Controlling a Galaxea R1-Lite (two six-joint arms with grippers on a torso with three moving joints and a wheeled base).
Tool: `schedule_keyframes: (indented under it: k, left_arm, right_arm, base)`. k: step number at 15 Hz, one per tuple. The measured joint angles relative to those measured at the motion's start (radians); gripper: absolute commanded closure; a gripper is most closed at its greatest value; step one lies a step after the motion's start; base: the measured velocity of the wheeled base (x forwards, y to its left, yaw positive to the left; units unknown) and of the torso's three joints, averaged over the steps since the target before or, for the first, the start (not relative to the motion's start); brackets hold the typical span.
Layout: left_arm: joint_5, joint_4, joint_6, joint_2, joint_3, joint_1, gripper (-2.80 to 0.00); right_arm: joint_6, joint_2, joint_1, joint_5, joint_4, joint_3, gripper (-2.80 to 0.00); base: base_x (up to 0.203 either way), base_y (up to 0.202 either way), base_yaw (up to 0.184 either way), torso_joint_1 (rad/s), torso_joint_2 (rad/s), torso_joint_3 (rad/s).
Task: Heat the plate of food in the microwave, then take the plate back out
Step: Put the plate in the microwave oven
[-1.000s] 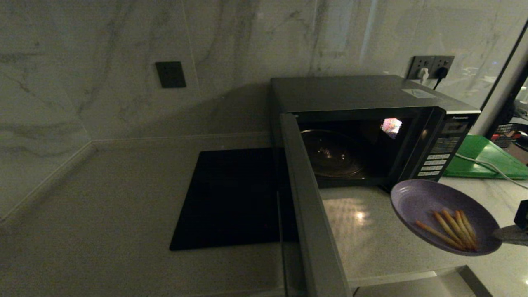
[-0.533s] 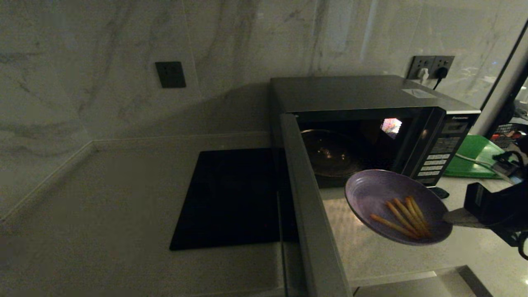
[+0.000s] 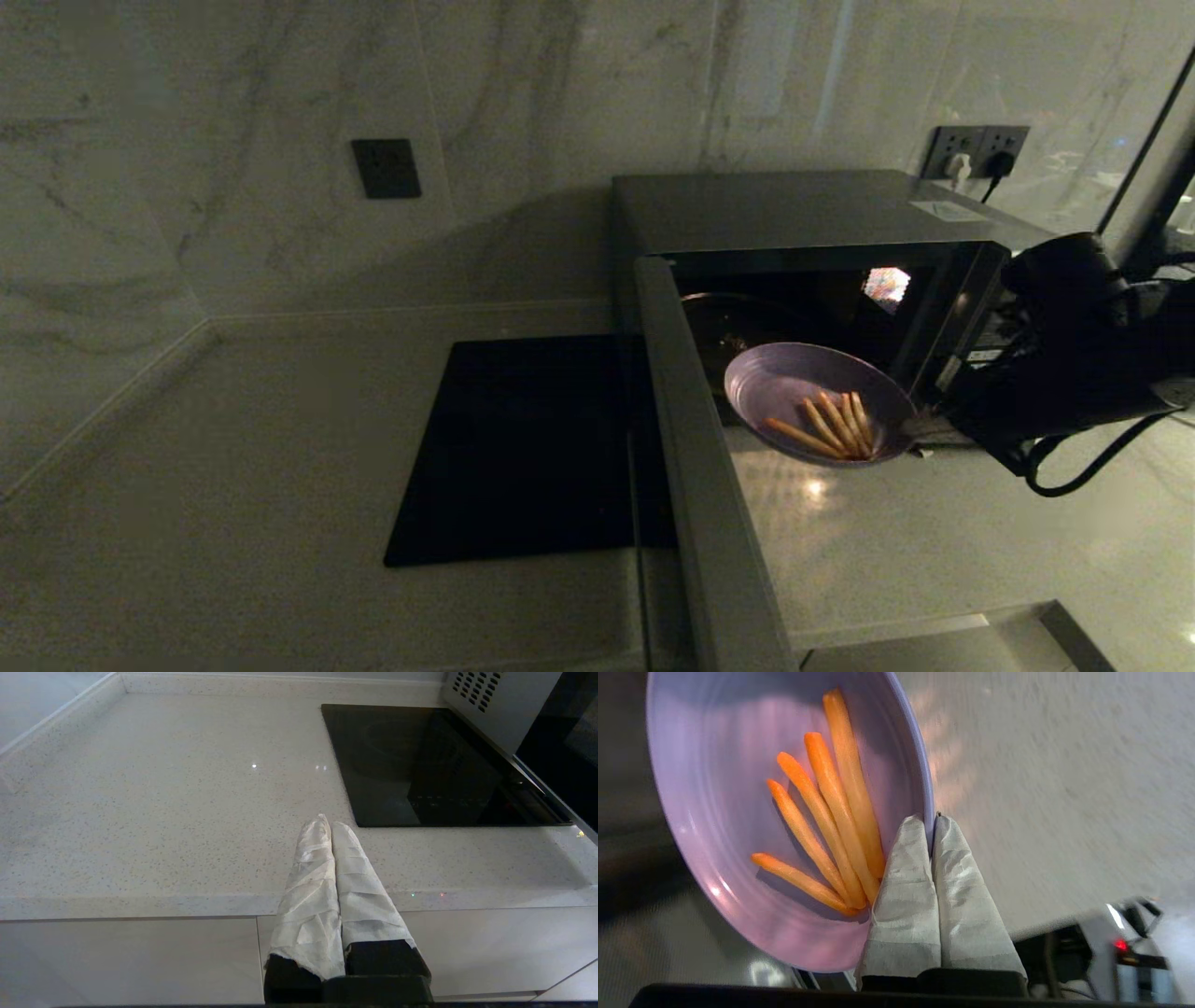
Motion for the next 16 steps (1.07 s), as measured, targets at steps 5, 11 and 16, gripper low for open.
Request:
schedule_keyframes:
  k: [5,11,16]
  left_arm:
    - [0.0,0.0,0.0,0.0,0.0,0.0,0.0]
    - [0.0,0.0,0.0,0.0,0.0,0.0,0.0]
    - [0.0,0.0,0.0,0.0,0.0,0.0,0.0]
  right_arm:
    - [0.098,0.147,0.033,-0.109,-0.038,-0.141,0.0]
    - [0.109,0.237,0.068,-0.114,-0.052,-0.246,0.0]
    - [0.106,0.299,0.088,-0.113,-0.084,-0.286,0.0]
  base:
    - [0.0,0.0,0.0,0.0,0.0,0.0]
    - [0.0,0.0,0.0,0.0,0.0,0.0]
    - [0.0,0.0,0.0,0.0,0.0,0.0]
